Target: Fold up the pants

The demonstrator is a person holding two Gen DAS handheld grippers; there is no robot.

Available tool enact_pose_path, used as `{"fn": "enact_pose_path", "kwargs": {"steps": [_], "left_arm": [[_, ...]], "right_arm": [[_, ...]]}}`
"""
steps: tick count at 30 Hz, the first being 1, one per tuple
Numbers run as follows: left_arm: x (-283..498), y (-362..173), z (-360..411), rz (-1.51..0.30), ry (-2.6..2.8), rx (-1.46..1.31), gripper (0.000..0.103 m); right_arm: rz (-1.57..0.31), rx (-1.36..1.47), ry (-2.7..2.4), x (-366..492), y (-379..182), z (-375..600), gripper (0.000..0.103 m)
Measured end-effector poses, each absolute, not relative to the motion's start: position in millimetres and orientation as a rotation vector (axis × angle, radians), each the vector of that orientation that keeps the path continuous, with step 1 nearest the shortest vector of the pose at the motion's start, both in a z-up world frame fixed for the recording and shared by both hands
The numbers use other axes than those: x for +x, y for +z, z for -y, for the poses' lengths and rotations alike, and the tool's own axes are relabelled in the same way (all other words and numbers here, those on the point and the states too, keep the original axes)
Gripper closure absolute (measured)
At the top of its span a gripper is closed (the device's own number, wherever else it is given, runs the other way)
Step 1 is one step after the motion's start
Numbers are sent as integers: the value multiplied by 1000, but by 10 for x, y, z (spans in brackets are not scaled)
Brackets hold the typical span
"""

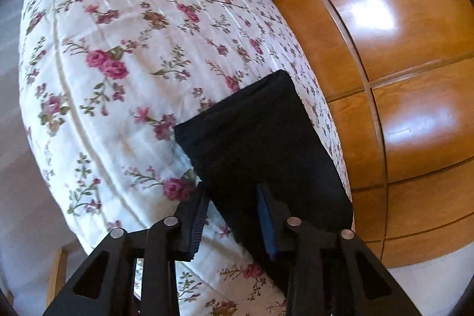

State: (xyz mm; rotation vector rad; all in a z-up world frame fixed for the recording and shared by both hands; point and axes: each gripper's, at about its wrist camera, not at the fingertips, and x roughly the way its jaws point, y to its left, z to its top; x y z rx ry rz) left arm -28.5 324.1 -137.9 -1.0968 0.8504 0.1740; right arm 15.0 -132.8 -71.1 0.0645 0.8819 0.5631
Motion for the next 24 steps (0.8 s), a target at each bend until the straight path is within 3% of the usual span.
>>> {"fn": "enact_pose_path", "kwargs": {"steps": [3,12,14,16,24], "left_arm": [[-238,-1286,-3157,-827,144,-1045,90],[-112,-354,-2307,-660,-196,-616,91],[-77,-240,-2044,-654,-293,-544,91],[-70,-179,-1818,-650,-381,-488,91],[1,-188,-1071,-698,-631,-330,91]], "right_arm": [[-879,61,560,148,-707,1324,74],[-873,57,559,155,-528,1375,70],[-826,94,578,121,-356,1433,62],[-791,163,621,122,-190,1509,47],[-745,444,833,355,243,1703,21]]}}
